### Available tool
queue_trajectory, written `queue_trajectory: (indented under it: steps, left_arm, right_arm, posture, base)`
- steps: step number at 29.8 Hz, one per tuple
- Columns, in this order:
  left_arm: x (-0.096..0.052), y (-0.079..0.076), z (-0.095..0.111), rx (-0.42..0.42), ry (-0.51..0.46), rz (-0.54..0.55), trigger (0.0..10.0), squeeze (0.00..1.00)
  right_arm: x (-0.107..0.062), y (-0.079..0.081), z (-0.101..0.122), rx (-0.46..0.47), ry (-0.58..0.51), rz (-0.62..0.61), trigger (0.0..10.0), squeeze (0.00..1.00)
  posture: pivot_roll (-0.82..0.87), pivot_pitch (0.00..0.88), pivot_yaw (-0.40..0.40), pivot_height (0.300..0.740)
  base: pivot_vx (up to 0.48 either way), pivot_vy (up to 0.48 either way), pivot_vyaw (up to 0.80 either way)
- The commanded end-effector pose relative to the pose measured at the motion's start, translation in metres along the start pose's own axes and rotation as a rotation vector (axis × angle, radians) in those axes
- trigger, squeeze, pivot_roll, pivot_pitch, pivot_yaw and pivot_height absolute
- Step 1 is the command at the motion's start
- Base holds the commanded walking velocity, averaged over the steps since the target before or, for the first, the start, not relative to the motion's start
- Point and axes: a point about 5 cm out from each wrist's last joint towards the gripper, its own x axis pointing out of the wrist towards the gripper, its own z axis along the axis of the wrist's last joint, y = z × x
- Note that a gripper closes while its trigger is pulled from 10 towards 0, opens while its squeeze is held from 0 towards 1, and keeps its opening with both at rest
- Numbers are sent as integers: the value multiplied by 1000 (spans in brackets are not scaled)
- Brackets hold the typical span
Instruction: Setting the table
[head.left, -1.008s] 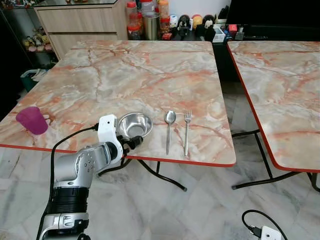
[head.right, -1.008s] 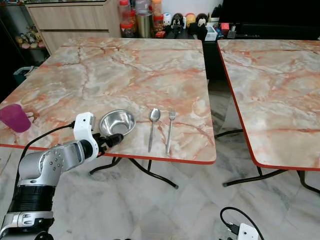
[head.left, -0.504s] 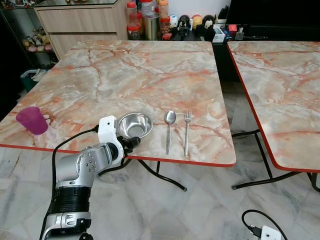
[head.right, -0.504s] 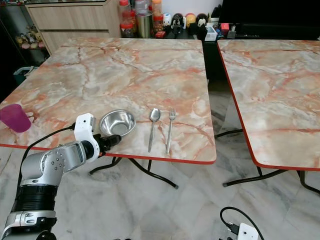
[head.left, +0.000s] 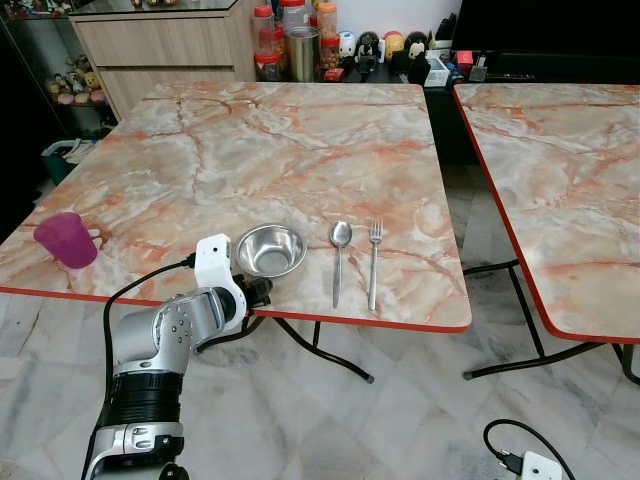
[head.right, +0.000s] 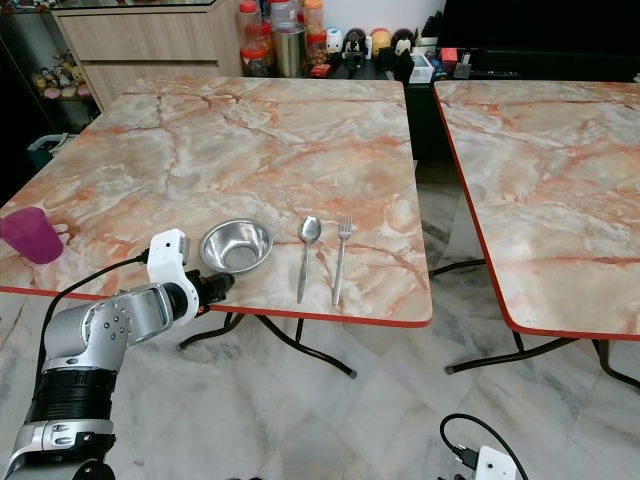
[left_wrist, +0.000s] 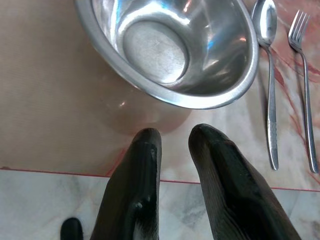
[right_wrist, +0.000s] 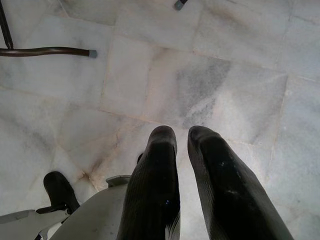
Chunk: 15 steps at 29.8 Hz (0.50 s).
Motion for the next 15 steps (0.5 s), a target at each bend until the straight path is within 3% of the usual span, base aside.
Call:
queue_trajectory:
  steps: [1,3,8,9,10,11,15]
  left_arm:
    - [0,0,8,-1,-26,14,10000,0]
    - [-3,-4,16,7,-80,-28,10000,0]
    - [-9,-1,20,24,-84,-2,10000,0]
    - [-10,0,21,27,-90,8,10000,890]
    - [-10,0,21,27,-90,8,10000,890]
    - [-12,0,22,31,-94,8,10000,1000]
    - [-14,0,26,22,-126,20,10000,1000]
  right_arm:
    - [-1,-1,-3,8,8,-5,10000,0]
    - [-1,-1,-2,8,6,-5,10000,0]
    - [-1,-1,-2,9,5,-4,10000,0]
    - [0,-1,-2,8,5,-3,10000,0]
    - [0,-1,-2,8,5,-3,10000,0]
    - [0,0,-2,8,5,-3,10000,0]
    - [0,-1,0,2,4,-1,10000,0]
  posture:
    - [79,60,22,740]
    - [79,60,23,740]
    - [81,68,23,740]
    - [82,72,21,740]
    - [82,72,21,740]
    - [83,75,20,740]
    - [85,90,11,740]
  base:
    - [0,0,0]
    - [0,0,0]
    - [0,0,0]
    - [0,0,0]
    - [0,0,0]
    - [0,0,0]
    - [0,0,0]
